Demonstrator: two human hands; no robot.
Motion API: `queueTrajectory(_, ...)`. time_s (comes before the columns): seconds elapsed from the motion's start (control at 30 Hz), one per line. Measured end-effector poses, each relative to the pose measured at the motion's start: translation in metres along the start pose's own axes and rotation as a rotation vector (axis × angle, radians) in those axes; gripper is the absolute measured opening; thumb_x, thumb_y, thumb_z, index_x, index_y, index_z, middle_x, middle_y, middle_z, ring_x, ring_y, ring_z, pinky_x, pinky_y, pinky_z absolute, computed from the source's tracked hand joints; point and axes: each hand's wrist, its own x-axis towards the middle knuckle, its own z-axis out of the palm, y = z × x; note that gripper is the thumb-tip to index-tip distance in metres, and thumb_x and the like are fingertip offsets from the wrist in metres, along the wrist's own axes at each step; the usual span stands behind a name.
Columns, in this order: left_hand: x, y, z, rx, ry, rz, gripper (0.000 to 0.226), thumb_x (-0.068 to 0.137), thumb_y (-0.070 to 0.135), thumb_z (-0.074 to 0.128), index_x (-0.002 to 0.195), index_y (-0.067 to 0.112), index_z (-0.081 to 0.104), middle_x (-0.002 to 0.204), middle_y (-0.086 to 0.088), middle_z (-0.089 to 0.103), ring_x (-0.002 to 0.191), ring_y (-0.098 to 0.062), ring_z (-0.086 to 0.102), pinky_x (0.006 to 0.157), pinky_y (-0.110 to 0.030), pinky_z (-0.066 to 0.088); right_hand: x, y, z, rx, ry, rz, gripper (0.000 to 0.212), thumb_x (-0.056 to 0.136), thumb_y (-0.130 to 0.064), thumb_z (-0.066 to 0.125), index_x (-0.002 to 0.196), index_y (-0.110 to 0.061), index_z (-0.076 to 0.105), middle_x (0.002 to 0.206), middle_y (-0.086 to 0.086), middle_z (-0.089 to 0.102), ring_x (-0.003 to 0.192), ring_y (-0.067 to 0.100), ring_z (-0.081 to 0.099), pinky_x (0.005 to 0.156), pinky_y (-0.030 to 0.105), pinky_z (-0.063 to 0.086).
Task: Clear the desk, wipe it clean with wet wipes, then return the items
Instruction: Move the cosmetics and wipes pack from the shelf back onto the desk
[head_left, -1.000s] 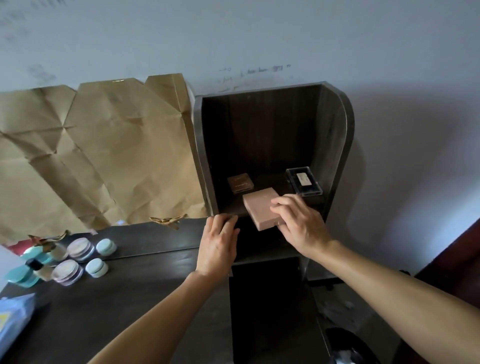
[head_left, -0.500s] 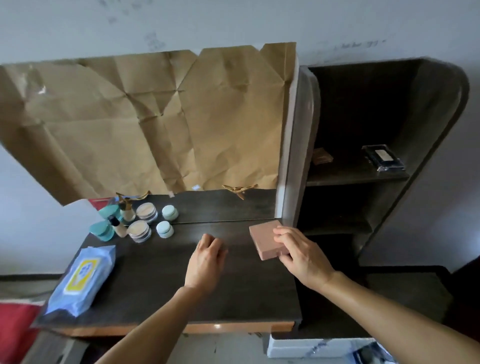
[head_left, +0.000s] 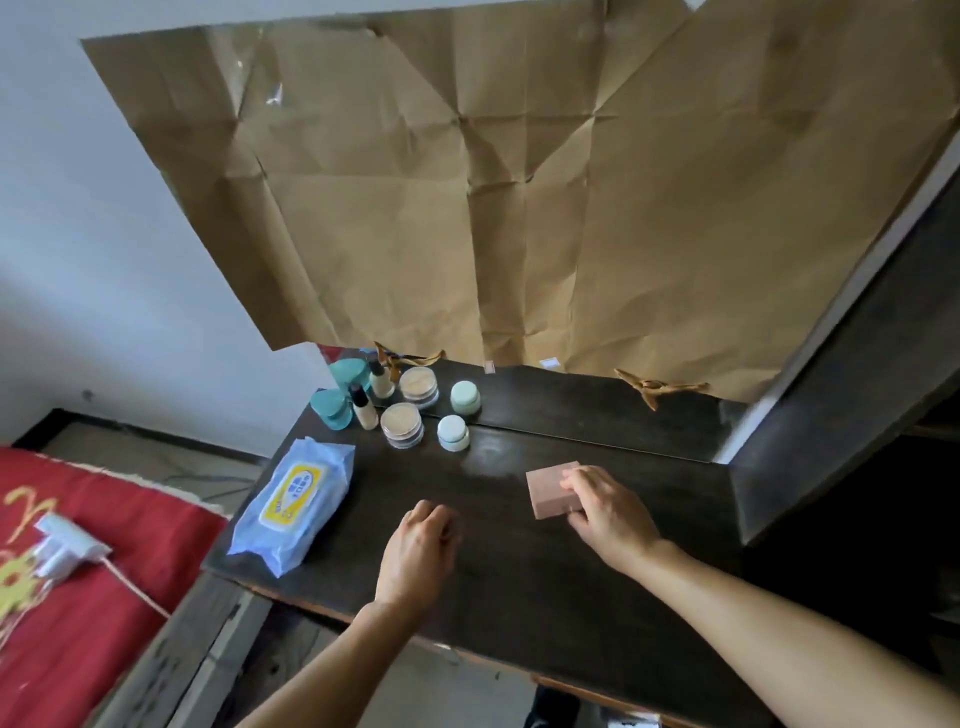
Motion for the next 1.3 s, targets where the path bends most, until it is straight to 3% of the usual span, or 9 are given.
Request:
queueTrajectory(0.17, 0.053, -0.03, 0.012, 0.107, -0.1, -0.001, 0.012, 0.073, 0.018, 0.073, 0.08, 0.018, 0.063, 0.077, 0.004, 0.06, 0.078, -0.023, 0.051, 0.066, -0.038, 0.051, 0.065, 0.01, 0.041, 0.041, -0.073, 0.063, 0.03, 0.072, -0.005, 0.067, 0.101, -0.006, 0.057, 0.112, 0.011, 0.06, 0.099, 0.031, 0.06, 0.068, 0.04, 0.053)
queueTrajectory(0.33, 0.106, -0.036, 0.035, 0.068, -0.186, 0.024, 0.015, 0.082, 0.01, 0.061, 0.096, 0.012, 0.066, 0.096, -0.004, 0.061, 0.093, -0.026, 0.049, 0.08, -0.037, 0.047, 0.094, 0.027, 0.069, 0.005, -0.109, 0.123, 0.029, 0.072, -0.006, 0.071, 0.097, -0.007, 0.055, 0.107, 0.012, 0.059, 0.096, 0.032, 0.06, 0.059, 0.04, 0.053)
queueTrajectory(0.53, 0.159, -0.037, 0.063, 0.166, -0.383, 0.089, 0.016, 0.087, 0.011, 0.052, 0.102, 0.011, 0.058, 0.111, -0.005, 0.049, 0.104, -0.025, 0.045, 0.085, -0.033, 0.042, 0.092, 0.029, 0.093, -0.004, -0.141, 0.065, 0.064, 0.049, -0.005, 0.085, 0.099, -0.014, 0.046, 0.113, 0.007, 0.061, 0.105, 0.024, 0.062, 0.063, 0.029, 0.057)
queueTrajectory(0.63, 0.183, -0.04, 0.077, 0.234, -0.475, 0.147, 0.02, 0.088, 0.008, 0.05, 0.107, 0.012, 0.055, 0.116, -0.006, 0.047, 0.11, -0.025, 0.043, 0.09, -0.037, 0.044, 0.09, 0.027, 0.105, -0.026, -0.171, 0.074, 0.067, 0.049, -0.005, 0.084, 0.106, -0.012, 0.051, 0.12, 0.007, 0.059, 0.113, 0.021, 0.058, 0.077, 0.023, 0.054)
queueTrajectory(0.73, 0.204, -0.043, 0.09, 0.269, -0.527, 0.224, 0.027, 0.089, 0.01, 0.05, 0.115, 0.013, 0.055, 0.122, -0.005, 0.046, 0.115, -0.024, 0.044, 0.088, -0.036, 0.044, 0.087, 0.024, 0.114, 0.023, -0.181, 0.176, 0.075, 0.056, -0.008, 0.085, 0.12, -0.013, 0.048, 0.13, 0.007, 0.051, 0.114, 0.021, 0.059, 0.069, 0.026, 0.058)
queueTrajectory(0.83, 0.221, -0.049, 0.098, 0.375, -0.562, 0.362, 0.032, 0.087, 0.013, 0.053, 0.119, 0.013, 0.052, 0.121, -0.007, 0.049, 0.112, -0.027, 0.045, 0.092, -0.035, 0.037, 0.084, 0.022, 0.118, -0.038, -0.184, 0.16, 0.055, 0.058, -0.01, 0.086, 0.103, -0.013, 0.055, 0.135, 0.006, 0.046, 0.123, 0.02, 0.051, 0.055, 0.024, 0.056)
queueTrajectory(0.93, 0.233, -0.055, 0.103, 0.461, -0.578, 0.47, 0.029, 0.088, 0.017, 0.053, 0.117, 0.014, 0.053, 0.118, -0.007, 0.05, 0.109, -0.028, 0.046, 0.093, -0.036, 0.034, 0.083, 0.018, 0.118, -0.134, -0.192, 0.171, 0.041, 0.061, -0.013, 0.086, 0.09, -0.014, 0.057, 0.134, 0.007, 0.05, 0.127, 0.018, 0.047, 0.052, 0.019, 0.052)
queueTrajectory(1.2, 0.234, -0.06, 0.103, 0.538, -0.569, 0.576, 0.033, 0.085, 0.021, 0.06, 0.117, 0.019, 0.052, 0.112, -0.004, 0.053, 0.104, -0.027, 0.05, 0.089, -0.036, 0.034, 0.078, 0.007, 0.124, -0.143, -0.173, 0.25, 0.042, 0.066, -0.012, 0.081, 0.101, -0.013, 0.058, 0.137, 0.006, 0.05, 0.131, 0.02, 0.044, 0.069, 0.03, 0.058)
queueTrajectory(1.3, 0.232, -0.055, 0.091, 0.524, -0.529, 0.627, 0.03, 0.063, 0.021, 0.079, 0.09, 0.018, 0.065, 0.085, -0.003, 0.058, 0.078, -0.025, 0.056, 0.07, -0.038, 0.045, 0.069, 0.007, 0.111, -0.181, -0.137, 0.26, 0.045, 0.066, -0.019, 0.08, 0.105, -0.015, 0.06, 0.124, 0.005, 0.058, 0.117, 0.021, 0.054, 0.07, 0.033, 0.057)
